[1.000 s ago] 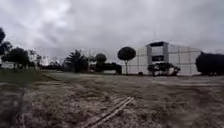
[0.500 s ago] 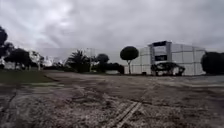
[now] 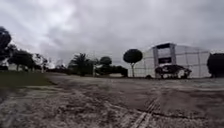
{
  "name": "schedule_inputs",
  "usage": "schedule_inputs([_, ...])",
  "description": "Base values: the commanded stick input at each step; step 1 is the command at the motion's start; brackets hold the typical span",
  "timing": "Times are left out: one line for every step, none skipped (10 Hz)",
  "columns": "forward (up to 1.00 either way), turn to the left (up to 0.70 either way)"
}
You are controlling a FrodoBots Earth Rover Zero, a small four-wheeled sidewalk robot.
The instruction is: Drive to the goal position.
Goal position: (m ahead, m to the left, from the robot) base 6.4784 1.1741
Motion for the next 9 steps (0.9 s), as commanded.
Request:
schedule_inputs([0.7,0.0])
schedule_inputs([0.7,0.0])
schedule_inputs([0.7,0.0])
schedule_inputs([0.7,0.0])
schedule_inputs([0.7,-0.04])
schedule_inputs([0.7,-0.17])
schedule_inputs([0.7,-0.35])
schedule_inputs([0.7,-0.35])
schedule_inputs([0.7,-0.11])
